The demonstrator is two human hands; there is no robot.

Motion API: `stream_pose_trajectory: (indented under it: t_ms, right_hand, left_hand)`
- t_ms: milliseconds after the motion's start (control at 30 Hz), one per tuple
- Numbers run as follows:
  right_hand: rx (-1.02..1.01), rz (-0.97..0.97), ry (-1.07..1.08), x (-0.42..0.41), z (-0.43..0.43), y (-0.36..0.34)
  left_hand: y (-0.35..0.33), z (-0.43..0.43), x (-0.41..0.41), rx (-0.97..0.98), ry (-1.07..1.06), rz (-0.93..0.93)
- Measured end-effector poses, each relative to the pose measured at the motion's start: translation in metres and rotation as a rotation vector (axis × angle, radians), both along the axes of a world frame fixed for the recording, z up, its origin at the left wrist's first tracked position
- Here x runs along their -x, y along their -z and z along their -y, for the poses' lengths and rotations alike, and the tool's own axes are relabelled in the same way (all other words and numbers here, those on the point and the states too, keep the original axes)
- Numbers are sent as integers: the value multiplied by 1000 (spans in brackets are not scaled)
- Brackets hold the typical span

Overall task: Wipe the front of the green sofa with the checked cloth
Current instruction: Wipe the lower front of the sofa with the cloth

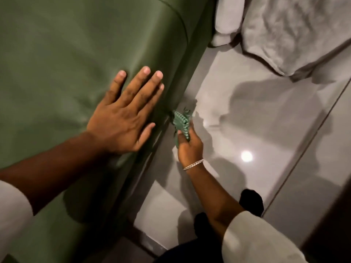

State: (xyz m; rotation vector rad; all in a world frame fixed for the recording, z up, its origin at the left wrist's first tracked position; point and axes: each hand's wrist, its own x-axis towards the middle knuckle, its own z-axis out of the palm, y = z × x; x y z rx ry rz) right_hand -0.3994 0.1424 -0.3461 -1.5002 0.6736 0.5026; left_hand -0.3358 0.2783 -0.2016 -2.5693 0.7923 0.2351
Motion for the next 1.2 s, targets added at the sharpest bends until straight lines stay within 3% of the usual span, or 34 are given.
stream_pose_trajectory:
  t_ms: [100, 267, 467, 600, 733, 900, 1067, 1200]
  right_hand:
    - [-161, 5, -25, 22, -35, 15]
    - [-455, -94, 232, 24, -65, 26]
    - [-117, 132, 319, 20, -91, 60]
    - [-162, 282, 375, 21, -113, 60]
    - [-81, 443, 331, 9, -112, 70]
    - [-163, 301, 244, 38, -118, 87]
    - [-93, 458, 224, 5, -106, 65]
    - [-124, 355, 239, -18, -95, 91]
  left_hand:
    - [7, -5, 0, -6, 27, 62]
    - [9, -2, -2, -25, 45, 63]
    - [11, -3, 0, -27, 68, 108]
    - [14, -4, 1, -22, 101, 152]
    - [16, -7, 1, -5, 116, 155]
    - [15, -6, 0, -15, 129, 153]
    - [16, -7, 1, -12, 122, 166]
    - [14, -3, 2, -47, 120, 163]
